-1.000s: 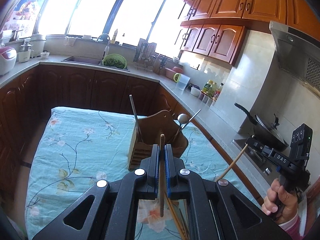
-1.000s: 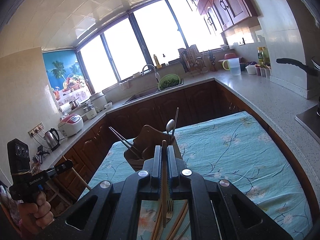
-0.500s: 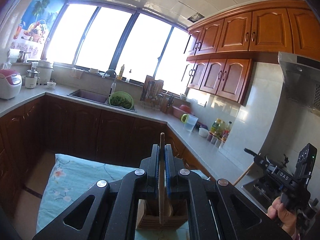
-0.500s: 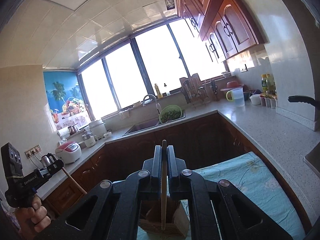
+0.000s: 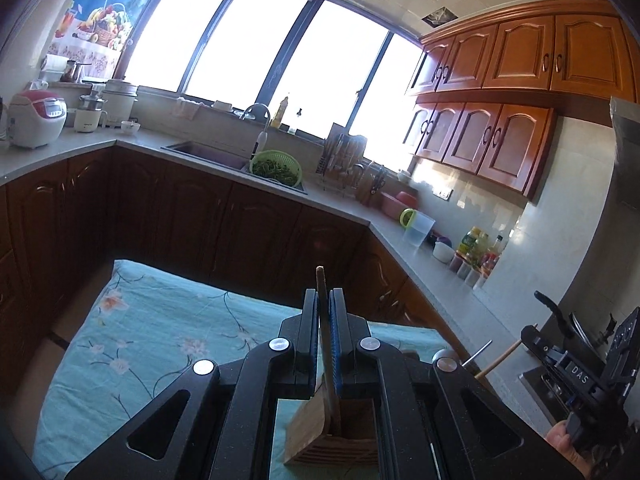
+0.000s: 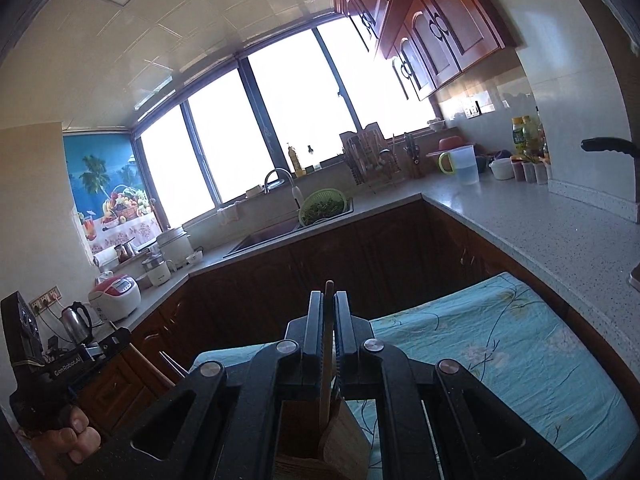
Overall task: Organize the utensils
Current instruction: 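Lower both wooden chopsticks into the holder slots and open both tools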
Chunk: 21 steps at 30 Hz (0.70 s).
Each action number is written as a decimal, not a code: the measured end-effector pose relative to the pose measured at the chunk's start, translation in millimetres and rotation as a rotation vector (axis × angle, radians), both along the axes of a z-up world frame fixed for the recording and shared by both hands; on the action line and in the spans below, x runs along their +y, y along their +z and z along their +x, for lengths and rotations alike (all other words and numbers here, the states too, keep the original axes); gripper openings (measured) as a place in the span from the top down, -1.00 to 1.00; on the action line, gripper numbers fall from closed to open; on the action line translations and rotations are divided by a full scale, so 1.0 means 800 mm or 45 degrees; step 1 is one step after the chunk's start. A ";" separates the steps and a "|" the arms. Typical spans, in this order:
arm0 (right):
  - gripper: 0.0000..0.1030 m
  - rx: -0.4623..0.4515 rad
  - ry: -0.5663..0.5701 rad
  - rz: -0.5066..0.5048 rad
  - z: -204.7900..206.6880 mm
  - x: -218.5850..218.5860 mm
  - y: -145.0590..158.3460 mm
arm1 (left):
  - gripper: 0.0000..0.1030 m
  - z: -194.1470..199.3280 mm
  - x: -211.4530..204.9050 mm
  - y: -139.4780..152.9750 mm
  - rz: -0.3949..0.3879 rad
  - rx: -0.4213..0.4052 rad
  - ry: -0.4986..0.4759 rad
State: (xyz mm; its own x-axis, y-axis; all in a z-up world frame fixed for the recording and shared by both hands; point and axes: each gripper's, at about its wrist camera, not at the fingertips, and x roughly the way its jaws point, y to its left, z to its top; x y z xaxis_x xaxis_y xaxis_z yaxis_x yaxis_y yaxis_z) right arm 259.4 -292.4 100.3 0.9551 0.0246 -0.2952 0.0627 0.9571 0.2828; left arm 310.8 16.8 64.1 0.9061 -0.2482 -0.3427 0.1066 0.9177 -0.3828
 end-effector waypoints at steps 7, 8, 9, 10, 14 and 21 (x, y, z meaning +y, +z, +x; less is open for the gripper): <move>0.90 0.087 0.018 -0.014 0.009 0.006 -0.031 | 0.90 0.025 -0.009 -0.005 0.060 0.047 -0.035; 0.90 0.093 0.021 -0.006 0.010 0.004 -0.030 | 0.90 0.028 -0.009 -0.003 0.065 0.055 -0.038; 0.90 0.100 0.023 0.000 0.011 0.004 -0.029 | 0.90 0.031 -0.011 -0.002 0.065 0.059 -0.044; 0.90 0.105 0.024 0.000 0.012 0.003 -0.028 | 0.90 0.034 -0.008 0.002 0.067 0.060 -0.043; 0.89 0.112 0.028 0.002 0.014 0.002 -0.027 | 0.90 0.036 -0.002 0.008 0.073 0.062 -0.045; 0.24 0.108 0.042 0.034 0.011 0.000 -0.025 | 0.27 0.021 0.008 0.005 0.055 0.075 -0.033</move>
